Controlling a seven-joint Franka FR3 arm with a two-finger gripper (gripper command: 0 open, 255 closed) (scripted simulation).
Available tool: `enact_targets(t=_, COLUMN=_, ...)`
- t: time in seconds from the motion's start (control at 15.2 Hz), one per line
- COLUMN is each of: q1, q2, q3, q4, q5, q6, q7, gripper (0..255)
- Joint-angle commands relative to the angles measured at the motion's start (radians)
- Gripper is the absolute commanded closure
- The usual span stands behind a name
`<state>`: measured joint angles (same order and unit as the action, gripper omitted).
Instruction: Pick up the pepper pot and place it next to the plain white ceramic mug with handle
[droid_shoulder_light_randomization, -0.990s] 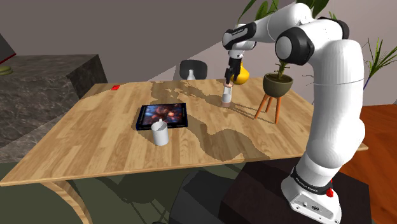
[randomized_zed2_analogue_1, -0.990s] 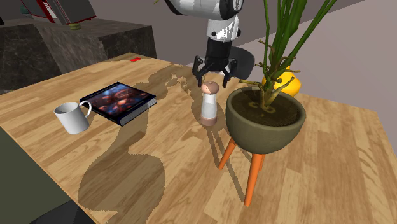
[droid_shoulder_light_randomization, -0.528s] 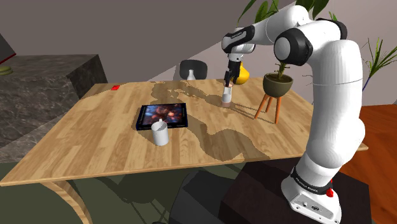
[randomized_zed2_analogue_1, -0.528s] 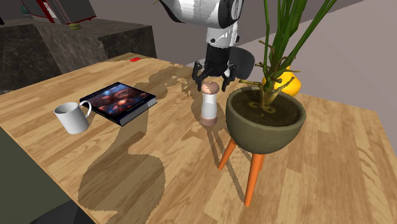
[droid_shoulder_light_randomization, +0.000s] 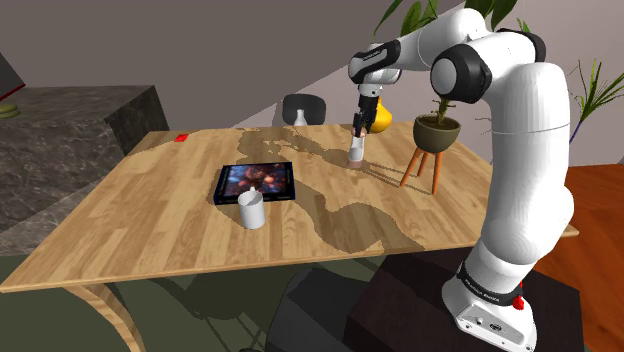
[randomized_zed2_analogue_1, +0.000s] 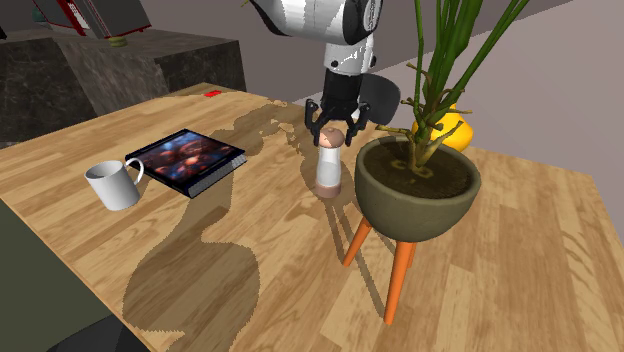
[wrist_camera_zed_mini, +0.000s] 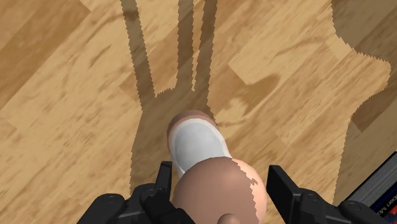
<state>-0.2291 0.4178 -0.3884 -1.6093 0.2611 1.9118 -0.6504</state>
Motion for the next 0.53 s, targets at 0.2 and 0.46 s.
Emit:
enact_targets(t=0.2, q1=0.0, q2=0.0, q3=0.0, q4=-0.001, q5=0.0, q6=0.0, q7=0.0, gripper=255)
enact_targets(t=0.46, q1=0.0, q2=-0.011, q3=-0.003, q4=0.025, q5=-0.007, q6=-0.035, q7=0.007, gripper=255)
